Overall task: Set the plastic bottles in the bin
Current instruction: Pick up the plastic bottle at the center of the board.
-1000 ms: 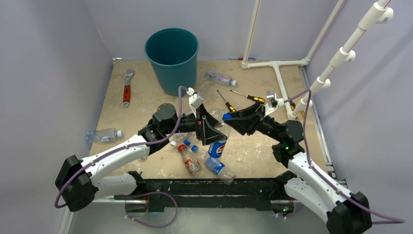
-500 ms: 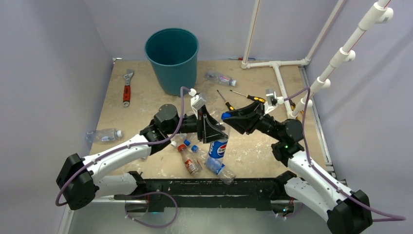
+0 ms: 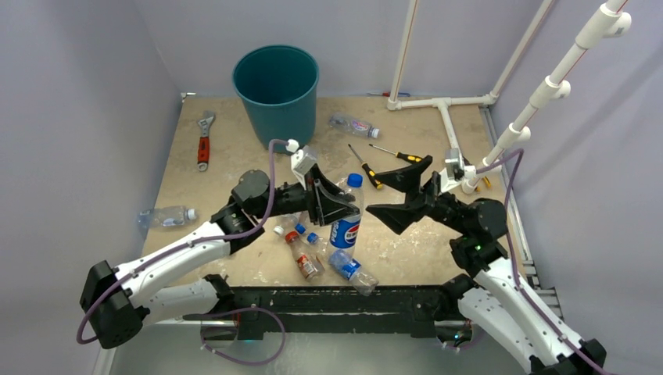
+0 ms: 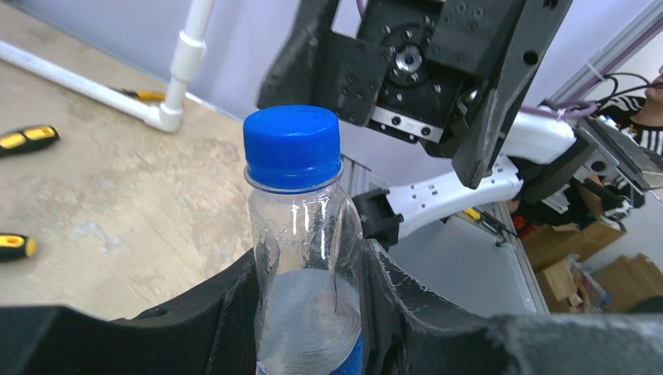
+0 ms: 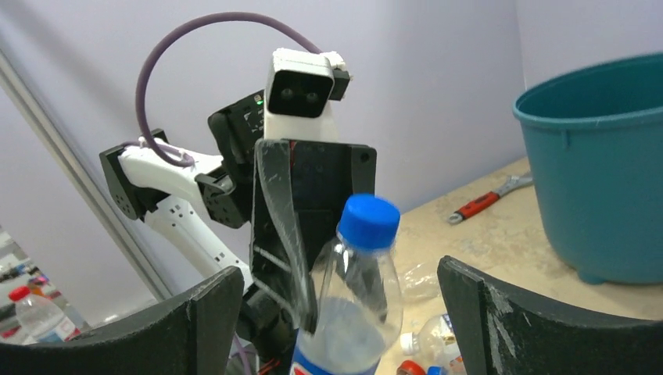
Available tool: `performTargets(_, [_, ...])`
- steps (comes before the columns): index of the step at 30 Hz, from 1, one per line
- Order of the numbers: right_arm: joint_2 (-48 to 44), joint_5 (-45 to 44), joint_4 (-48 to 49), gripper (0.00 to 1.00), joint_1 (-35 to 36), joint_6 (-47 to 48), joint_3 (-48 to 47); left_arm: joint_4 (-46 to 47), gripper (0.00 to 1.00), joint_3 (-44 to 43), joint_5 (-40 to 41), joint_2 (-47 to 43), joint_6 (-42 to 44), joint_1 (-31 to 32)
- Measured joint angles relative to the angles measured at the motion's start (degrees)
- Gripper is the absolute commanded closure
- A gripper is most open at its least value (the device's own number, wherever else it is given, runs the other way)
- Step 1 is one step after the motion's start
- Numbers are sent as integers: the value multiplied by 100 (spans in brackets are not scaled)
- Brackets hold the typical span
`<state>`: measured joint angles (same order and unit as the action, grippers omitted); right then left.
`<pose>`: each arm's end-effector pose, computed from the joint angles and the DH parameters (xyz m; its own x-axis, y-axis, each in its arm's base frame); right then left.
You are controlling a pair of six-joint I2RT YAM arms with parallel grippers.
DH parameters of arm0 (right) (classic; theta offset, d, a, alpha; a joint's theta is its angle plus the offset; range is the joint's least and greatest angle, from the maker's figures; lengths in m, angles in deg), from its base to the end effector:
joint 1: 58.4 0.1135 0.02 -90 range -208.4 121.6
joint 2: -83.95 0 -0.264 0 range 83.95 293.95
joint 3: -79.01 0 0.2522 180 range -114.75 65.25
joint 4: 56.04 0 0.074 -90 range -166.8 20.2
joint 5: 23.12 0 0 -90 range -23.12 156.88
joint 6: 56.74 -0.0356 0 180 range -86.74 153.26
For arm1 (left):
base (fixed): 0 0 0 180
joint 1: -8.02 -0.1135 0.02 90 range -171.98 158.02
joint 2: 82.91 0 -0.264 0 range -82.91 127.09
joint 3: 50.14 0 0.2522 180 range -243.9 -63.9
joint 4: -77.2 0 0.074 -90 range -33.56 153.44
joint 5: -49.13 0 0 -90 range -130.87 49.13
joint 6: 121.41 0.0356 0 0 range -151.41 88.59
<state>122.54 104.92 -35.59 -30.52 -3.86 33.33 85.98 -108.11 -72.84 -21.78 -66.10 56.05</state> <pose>0.1262 0.0916 0.3565 -0.1878 0.4383 -0.8790 -0.9254 0.2209 0.3079 0.1519 -0.1970 0.3410 -0.5057 -0.1598 -0.8478 0.8456 0.1029 -0.5238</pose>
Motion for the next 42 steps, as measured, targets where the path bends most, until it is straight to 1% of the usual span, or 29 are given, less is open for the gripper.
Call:
performTargets(3, [-273, 83, -168, 1, 0, 170, 4, 13, 75, -2, 238, -271, 94, 0])
performTargets(7, [-251, 398, 55, 1, 15, 114, 214, 66, 75, -149, 455, -437, 142, 0])
performTargets(12, [114, 761, 568, 1, 122, -214, 505, 407, 76, -485, 560, -435, 114, 0])
performTargets(18, [483, 800, 1185, 1, 413, -455, 503, 960, 77, -721, 562, -350, 9, 0])
performTargets(22, [785, 748, 1615, 2, 627, -577, 466, 1163, 77, -734, 562, -208, -111, 0])
performTargets(25, [1047, 651, 1858, 5, 782, -645, 413, 1226, 77, -734, 560, -114, -177, 0])
performTargets(27, [1215, 595, 1998, 9, 870, -678, 361, 1235, 78, -734, 560, -92, -197, 0])
performTargets(31, [1484, 450, 2295, 21, 964, -754, 297, 1298, 76, -734, 564, -94, -216, 0])
performTargets(34, [1639, 323, 2514, 35, 975, -835, 295, 1298, 69, -734, 575, -107, -216, 0])
performTargets(36, [1690, 278, 2623, 43, 975, -881, 295, 1296, 58, -734, 619, -129, -205, 0])
performTargets(38, [1696, 238, 2712, 47, 1001, -894, 295, 1292, 45, -734, 682, -146, -190, -4])
performTargets(40, [1700, 212, 2730, 49, 1003, -892, 295, 1266, 28, -734, 697, -179, -157, 0])
performTargets(42, [1705, 199, 2739, 50, 1003, -881, 295, 1163, 18, -737, 713, -223, -133, 0])
